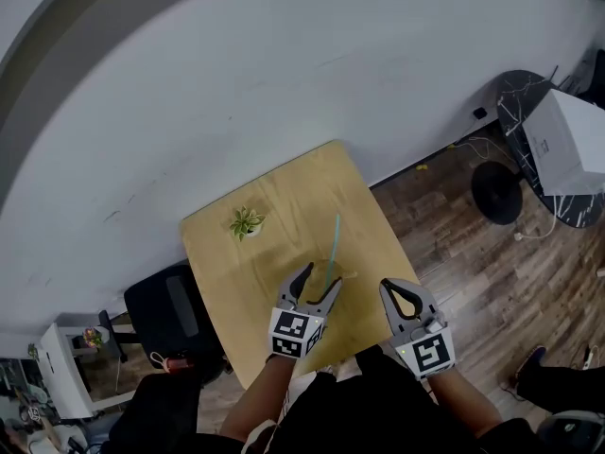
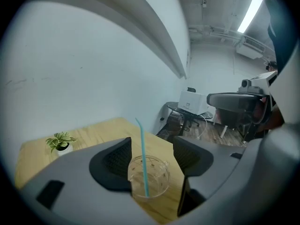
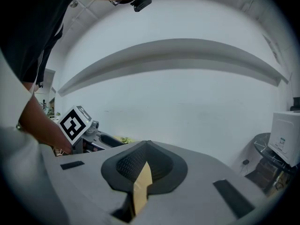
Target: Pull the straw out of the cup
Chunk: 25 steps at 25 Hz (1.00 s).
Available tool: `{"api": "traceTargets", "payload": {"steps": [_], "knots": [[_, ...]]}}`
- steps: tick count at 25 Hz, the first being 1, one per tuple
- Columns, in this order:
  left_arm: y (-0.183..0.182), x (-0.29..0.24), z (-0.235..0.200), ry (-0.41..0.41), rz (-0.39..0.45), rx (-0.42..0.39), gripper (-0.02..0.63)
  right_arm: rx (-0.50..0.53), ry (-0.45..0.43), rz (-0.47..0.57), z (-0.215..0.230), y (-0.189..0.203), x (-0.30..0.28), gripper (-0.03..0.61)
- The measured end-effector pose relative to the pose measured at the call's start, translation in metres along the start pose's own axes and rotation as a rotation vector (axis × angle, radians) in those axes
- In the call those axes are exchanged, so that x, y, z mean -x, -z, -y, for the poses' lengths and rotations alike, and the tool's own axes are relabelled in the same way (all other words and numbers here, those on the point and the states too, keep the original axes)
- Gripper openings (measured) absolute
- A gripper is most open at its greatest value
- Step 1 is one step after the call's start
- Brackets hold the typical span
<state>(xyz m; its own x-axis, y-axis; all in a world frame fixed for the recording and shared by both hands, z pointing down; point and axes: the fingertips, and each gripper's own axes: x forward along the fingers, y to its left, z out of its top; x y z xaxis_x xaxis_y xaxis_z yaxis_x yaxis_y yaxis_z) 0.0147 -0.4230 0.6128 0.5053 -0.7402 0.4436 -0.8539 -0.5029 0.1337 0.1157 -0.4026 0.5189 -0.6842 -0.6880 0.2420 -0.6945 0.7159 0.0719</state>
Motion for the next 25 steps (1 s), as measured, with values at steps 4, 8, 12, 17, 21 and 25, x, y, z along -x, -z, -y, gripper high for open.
{"api": "traceTargets", "payload": {"steps": [4, 8, 12, 17, 21, 25], "knots": [[-0.001, -0.022, -0.003, -0.030, -0.024, -0.021, 0.287, -0.029, -0.014, 0.017, 0.008, 0.003, -0.005, 0.018], [0.003, -0.047, -0.003, -0.067, -0.054, -0.025, 0.265, -0.041, -0.008, 0.013, 0.023, 0.012, -0.001, 0.018], [0.005, -0.059, -0.008, -0.110, -0.090, -0.074, 0.222, -0.032, -0.023, -0.019, 0.030, 0.025, -0.002, 0.018], [0.009, -0.073, -0.011, -0.130, -0.141, -0.092, 0.171, -0.033, -0.038, -0.042, 0.036, 0.027, -0.003, 0.018], [0.007, -0.076, -0.013, -0.156, -0.149, -0.104, 0.105, -0.040, -0.059, -0.056, 0.035, 0.031, -0.006, 0.018], [0.009, -0.074, -0.016, -0.157, -0.156, -0.052, 0.050, -0.041, -0.075, -0.068, 0.034, 0.034, -0.004, 0.018]]}}
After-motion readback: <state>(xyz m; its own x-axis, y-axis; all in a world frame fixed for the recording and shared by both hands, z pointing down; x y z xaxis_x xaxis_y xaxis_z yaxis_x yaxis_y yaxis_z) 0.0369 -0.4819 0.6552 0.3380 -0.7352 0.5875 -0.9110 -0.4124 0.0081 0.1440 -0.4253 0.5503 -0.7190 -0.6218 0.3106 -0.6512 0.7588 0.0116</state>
